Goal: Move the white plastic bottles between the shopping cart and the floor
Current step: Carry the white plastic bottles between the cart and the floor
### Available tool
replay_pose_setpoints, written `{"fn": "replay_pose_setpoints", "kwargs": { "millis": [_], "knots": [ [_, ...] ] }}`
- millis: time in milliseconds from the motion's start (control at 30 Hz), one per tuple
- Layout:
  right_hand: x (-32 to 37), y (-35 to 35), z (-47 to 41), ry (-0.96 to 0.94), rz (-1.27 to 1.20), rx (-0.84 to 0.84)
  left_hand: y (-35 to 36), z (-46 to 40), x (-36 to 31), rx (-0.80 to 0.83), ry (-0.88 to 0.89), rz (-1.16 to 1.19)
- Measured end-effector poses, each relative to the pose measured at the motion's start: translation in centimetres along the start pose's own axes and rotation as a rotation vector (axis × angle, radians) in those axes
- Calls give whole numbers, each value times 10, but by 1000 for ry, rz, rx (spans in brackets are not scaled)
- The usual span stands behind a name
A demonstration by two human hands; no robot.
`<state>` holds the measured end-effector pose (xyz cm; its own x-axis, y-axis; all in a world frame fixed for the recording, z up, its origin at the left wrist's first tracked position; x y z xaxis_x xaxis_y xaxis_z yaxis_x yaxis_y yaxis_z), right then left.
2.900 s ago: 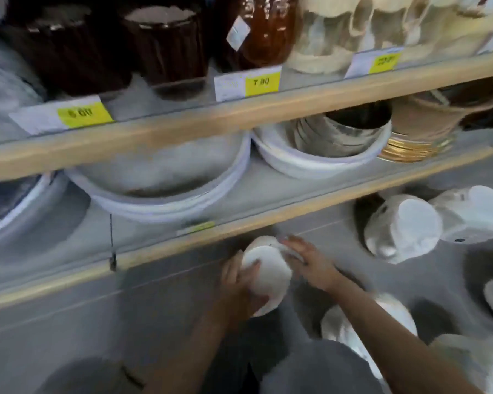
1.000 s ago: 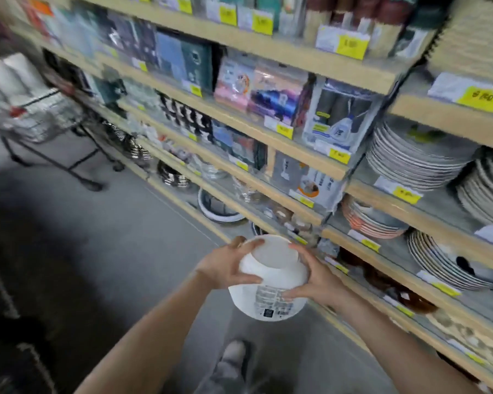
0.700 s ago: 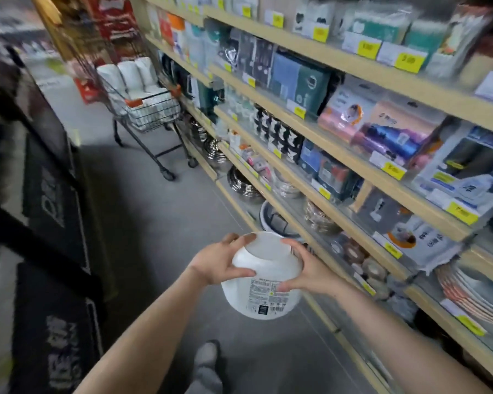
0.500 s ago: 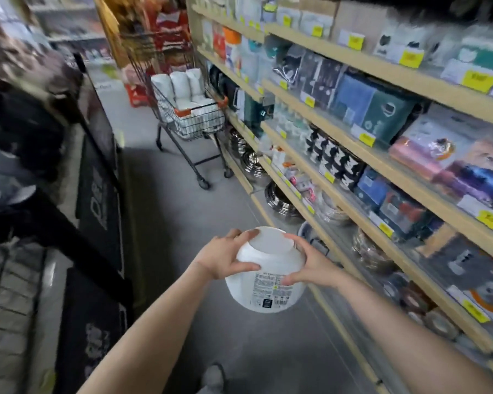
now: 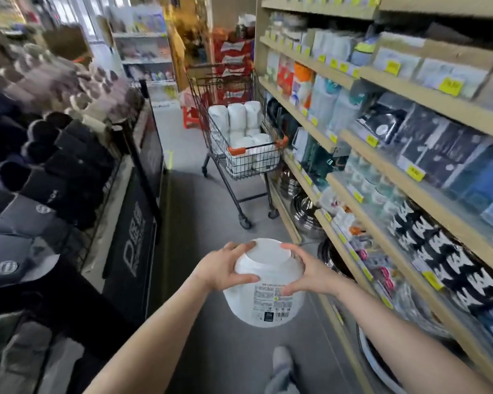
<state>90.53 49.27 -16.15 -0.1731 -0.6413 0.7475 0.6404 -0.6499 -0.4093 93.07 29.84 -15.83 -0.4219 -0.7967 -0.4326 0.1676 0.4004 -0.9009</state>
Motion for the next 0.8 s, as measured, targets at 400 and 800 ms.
{"fn": "replay_pose_setpoints", "kwargs": {
  "millis": [400, 800],
  "knots": [
    [110, -145, -218, -68, 127, 92, -76, -192, 145, -106, -167, 32],
    [229, -212, -446, -43, 68, -21, -178, -365, 354, -37, -32, 7]
  ]
}}
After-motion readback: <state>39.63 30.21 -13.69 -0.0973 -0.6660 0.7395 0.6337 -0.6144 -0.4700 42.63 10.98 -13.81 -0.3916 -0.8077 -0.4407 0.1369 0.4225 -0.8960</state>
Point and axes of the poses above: each hand's wrist, its own z-axis away from the middle knuckle, its own y-axis out of the palm, x = y × z, the point moved 7 cm from there along -z, towards the middle knuckle, and after that the axes turned 14 degrees about y, right-handed, at the moved point
